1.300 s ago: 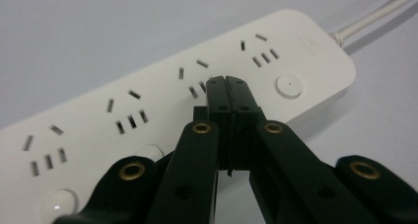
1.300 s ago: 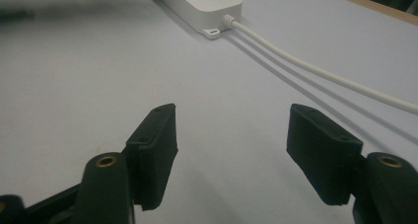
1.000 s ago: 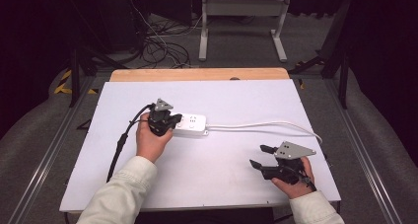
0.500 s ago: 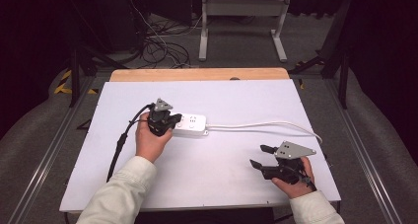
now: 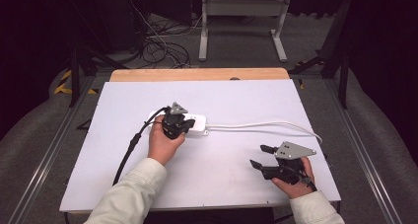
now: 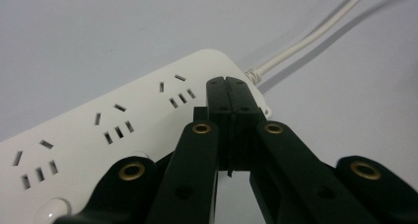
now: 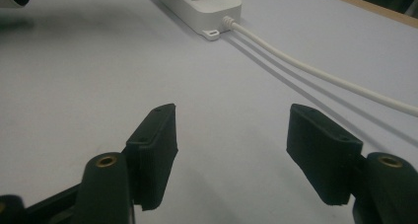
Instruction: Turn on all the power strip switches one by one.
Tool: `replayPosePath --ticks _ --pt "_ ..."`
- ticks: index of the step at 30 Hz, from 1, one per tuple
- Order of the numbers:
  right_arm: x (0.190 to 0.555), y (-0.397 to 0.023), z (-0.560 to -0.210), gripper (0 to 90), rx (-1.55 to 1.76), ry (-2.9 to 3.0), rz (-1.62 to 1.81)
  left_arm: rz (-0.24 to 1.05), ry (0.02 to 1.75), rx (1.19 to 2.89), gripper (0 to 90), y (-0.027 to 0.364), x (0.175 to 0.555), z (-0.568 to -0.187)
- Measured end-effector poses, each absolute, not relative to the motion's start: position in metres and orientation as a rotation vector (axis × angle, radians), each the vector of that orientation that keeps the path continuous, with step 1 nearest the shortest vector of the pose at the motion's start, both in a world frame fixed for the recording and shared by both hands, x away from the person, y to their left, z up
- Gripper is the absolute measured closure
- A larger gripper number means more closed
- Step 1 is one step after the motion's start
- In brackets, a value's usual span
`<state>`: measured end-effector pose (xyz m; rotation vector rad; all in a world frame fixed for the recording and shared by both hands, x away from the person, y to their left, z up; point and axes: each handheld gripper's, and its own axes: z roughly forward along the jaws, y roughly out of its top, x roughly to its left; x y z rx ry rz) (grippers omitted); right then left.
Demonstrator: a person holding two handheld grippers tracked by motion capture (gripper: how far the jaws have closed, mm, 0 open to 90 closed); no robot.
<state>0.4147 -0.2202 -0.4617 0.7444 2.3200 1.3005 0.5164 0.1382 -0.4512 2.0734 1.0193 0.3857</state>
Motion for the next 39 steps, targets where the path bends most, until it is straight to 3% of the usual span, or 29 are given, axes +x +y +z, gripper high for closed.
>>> replayPosePath --ticks 39 --pt "0.415 -0.22 -0.462 36.0 0.741 2.327 1.304 0.435 1.03 2.102 90.0 0.138 0.523 -0.465"
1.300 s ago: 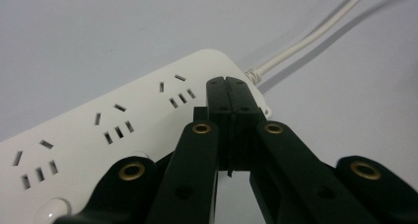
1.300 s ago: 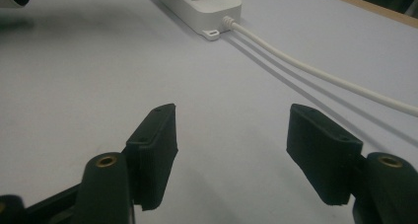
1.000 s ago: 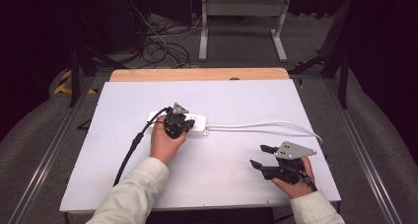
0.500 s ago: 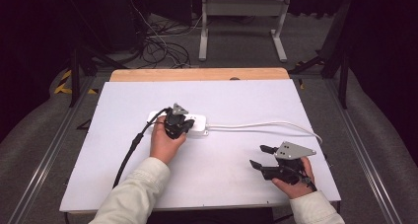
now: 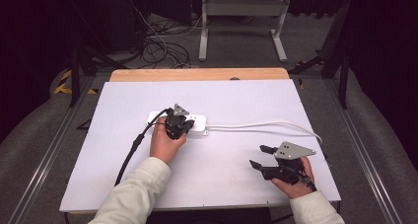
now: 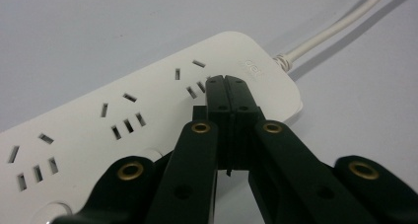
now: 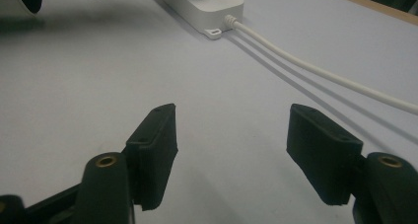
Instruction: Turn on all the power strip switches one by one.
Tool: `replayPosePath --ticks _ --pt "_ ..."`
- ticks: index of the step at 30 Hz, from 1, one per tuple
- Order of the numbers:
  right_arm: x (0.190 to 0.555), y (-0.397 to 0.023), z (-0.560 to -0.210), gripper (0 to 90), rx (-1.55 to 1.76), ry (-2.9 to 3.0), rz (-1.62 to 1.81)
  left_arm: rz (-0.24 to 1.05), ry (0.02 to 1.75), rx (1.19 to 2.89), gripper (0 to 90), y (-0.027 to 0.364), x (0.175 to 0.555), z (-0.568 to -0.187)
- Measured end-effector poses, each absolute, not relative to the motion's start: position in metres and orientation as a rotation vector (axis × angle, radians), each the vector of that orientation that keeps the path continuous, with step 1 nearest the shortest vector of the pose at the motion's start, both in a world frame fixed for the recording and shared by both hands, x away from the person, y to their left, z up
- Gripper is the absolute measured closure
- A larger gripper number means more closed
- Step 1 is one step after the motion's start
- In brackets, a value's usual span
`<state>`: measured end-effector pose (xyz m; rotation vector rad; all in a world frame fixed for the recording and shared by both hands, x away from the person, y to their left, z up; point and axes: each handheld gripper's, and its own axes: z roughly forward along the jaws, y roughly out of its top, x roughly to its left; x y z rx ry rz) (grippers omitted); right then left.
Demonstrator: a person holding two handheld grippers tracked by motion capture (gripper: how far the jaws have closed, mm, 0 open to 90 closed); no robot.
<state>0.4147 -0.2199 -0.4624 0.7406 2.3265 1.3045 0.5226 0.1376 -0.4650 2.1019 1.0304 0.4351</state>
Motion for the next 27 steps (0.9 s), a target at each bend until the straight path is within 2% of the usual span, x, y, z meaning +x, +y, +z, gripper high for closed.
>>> replayPosePath --ticks 2,4,5,8,12,19,27 --pt "0.415 -0.221 -0.462 36.0 0.744 2.325 1.309 0.386 1.044 2.077 89.9 0.143 0.522 -0.461" --pt "0.416 -0.221 -0.463 36.0 0.751 2.324 1.308 0.406 1.029 2.035 87.8 0.148 0.517 -0.456" --pt "0.416 -0.222 -0.463 35.9 0.752 2.323 1.307 0.422 1.015 2.025 73.5 0.149 0.514 -0.451" --pt "0.417 -0.221 -0.463 36.0 0.755 2.324 1.305 0.45 0.946 2.021 60.4 0.153 0.502 -0.437" --pt "0.416 -0.221 -0.463 35.9 0.755 2.318 1.302 0.458 0.939 1.993 49.1 0.162 0.489 -0.426" --pt "0.414 -0.222 -0.461 35.9 0.757 2.304 1.312 0.542 0.814 1.946 35.8 0.175 0.46 -0.417" --pt "0.414 -0.224 -0.46 35.7 0.772 2.295 1.35 0.495 0.766 1.913 23.6 0.208 0.429 -0.42"
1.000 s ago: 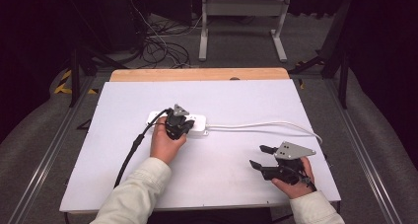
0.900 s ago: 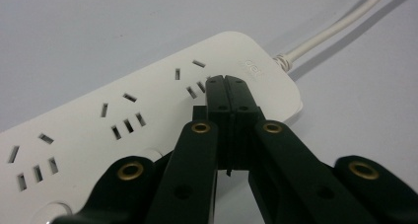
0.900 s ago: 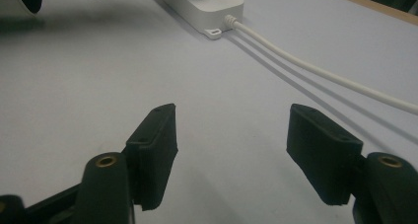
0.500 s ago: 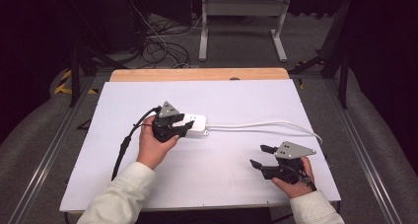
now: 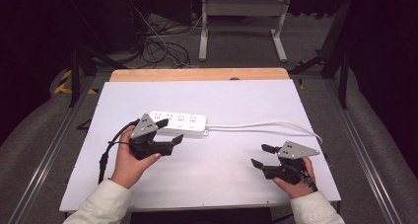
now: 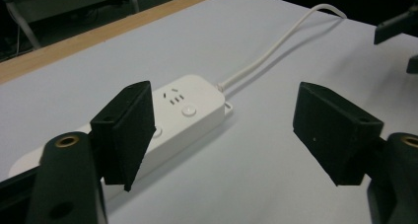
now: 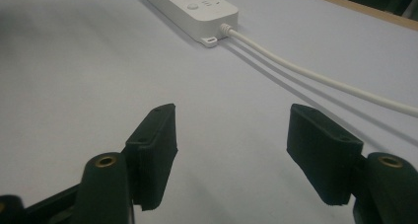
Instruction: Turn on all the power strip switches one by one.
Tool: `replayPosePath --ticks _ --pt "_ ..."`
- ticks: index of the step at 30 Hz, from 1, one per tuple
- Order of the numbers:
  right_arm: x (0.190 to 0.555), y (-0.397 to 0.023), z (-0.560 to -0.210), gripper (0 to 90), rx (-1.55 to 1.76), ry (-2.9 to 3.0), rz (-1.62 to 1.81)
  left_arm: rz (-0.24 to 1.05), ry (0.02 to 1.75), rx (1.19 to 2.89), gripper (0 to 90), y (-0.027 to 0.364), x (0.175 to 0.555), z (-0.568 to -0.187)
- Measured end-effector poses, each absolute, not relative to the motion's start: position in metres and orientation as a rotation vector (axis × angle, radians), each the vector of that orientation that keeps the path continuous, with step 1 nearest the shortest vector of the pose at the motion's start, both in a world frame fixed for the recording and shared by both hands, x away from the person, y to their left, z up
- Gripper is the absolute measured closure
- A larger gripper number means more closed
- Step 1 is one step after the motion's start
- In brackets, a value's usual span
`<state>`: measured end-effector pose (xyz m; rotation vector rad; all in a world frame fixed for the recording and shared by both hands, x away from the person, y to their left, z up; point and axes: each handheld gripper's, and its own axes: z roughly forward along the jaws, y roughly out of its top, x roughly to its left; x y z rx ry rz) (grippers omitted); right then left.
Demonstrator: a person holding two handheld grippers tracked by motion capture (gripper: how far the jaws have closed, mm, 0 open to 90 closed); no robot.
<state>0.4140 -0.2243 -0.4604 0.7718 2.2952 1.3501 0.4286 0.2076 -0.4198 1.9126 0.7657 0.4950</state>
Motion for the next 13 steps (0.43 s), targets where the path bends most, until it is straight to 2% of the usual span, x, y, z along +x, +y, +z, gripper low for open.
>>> replayPosePath --ticks 4,9,13 --pt "0.415 -0.226 -0.461 35.8 0.781 2.293 1.368 0.433 0.797 1.877 20.6 0.235 0.412 -0.438" --pt "0.415 -0.226 -0.461 35.6 0.789 2.294 1.382 0.518 0.841 1.89 15.5 0.266 0.395 -0.458" --pt "0.415 -0.225 -0.461 35.7 0.791 2.298 1.378 0.493 0.889 1.81 14.8 0.281 0.385 -0.462"
